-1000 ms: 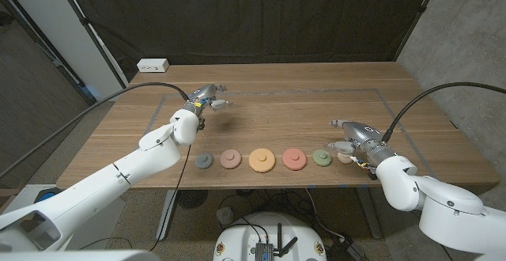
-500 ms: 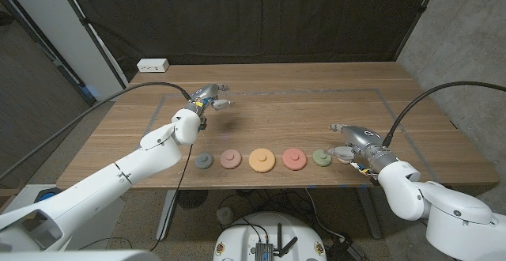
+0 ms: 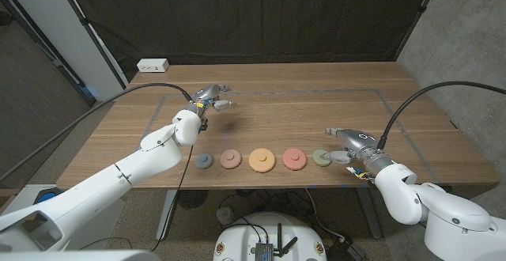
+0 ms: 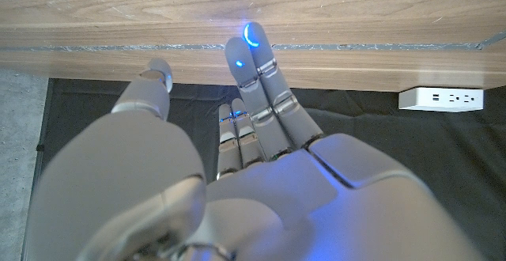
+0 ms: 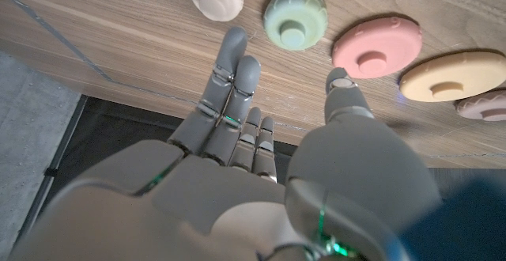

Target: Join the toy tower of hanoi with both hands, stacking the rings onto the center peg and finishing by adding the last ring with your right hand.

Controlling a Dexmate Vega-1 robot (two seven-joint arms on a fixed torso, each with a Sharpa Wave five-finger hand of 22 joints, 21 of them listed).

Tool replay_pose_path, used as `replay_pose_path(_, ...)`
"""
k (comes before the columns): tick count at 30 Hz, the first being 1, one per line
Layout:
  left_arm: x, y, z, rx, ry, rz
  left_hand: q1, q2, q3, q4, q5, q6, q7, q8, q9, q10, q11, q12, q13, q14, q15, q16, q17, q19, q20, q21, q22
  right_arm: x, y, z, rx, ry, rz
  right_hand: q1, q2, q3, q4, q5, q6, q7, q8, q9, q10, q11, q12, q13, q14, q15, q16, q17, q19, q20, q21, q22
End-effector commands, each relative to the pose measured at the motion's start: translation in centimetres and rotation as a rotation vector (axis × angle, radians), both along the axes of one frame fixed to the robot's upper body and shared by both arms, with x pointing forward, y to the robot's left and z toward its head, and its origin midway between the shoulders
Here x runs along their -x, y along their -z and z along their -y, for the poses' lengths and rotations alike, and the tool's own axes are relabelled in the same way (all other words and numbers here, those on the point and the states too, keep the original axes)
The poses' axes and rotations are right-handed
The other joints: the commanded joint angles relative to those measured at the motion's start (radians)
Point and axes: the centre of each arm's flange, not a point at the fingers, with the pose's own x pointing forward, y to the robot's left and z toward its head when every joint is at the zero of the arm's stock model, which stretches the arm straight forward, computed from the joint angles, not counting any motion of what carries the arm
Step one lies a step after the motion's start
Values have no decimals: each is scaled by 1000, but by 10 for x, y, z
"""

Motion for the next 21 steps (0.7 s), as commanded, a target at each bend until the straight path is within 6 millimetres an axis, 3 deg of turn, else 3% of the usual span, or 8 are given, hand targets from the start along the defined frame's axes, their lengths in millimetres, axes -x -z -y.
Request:
replay_pose_path(1,0,0,-4,-1,5,1,13,4,-7,1,5,10,2,6,6,7,-1,1,4,8,-96,11,-1,-1,-51,11,2,2,-3,-15,58,-32,-3,17,-3,-4,1,1,-4,4,-3,3,-2,-2,0,3,-8,-138,6,0,-6,-95,8,-3)
replay_pose_path(9,-3,2,-5,23,15,20,14,5,-9,1,6,10,2,6,6,7,-1,0,6,9,-96,15,-3,-1,-51,15,1,0,-10,-20,111,-61,3,20,-4,-6,1,0,-15,4,-6,3,-8,-1,-1,4,-11,-138,9,-5,-8,-95,14,-8)
replay_pose_path(16,-2,0,-4,31,33,16,16,6,-11,0,6,10,2,5,6,8,0,-1,7,7,-97,17,-6,-1,-51,19,0,8,-12,-40,134,-75,11,24,-5,-8,1,-1,-24,3,-8,3,-14,-1,-3,4,-14,-138,14,-8,-15,-95,20,-14)
replay_pose_path(21,-1,13,-4,32,62,0,18,7,-13,0,6,10,2,5,6,9,0,-1,8,7,-97,21,-7,-3,-51,22,-1,10,-9,-54,166,-82,11,24,-5,-9,1,-1,-28,4,-9,3,-20,-3,-4,4,-17,-138,15,-10,-20,-94,23,-17)
